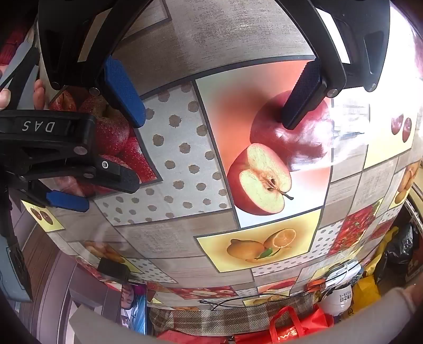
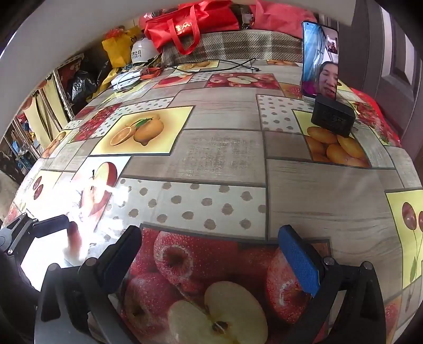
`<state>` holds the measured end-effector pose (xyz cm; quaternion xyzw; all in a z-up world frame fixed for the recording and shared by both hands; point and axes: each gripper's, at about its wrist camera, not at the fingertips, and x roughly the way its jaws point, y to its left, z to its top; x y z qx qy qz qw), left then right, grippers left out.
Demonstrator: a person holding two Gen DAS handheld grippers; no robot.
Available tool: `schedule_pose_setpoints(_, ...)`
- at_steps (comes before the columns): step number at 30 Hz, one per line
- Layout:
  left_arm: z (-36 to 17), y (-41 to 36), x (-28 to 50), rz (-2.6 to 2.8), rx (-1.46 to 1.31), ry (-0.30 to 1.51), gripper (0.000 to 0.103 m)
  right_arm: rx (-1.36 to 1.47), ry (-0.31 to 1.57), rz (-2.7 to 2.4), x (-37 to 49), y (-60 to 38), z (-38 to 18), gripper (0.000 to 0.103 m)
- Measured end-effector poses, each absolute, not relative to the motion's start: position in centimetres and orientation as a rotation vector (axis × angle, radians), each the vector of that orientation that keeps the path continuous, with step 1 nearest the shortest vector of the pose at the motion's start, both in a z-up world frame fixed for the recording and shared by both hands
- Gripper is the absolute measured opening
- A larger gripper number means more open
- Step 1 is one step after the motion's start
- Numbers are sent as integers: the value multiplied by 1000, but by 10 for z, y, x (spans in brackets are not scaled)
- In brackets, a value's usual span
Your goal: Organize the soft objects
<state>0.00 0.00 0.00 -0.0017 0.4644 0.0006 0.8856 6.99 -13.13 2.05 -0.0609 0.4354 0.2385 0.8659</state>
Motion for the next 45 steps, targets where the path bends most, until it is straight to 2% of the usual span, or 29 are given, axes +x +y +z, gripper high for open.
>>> schedule_pose_setpoints(45,0,1,2,1,-3,965,103,-132,910,502,70,-136,16,103)
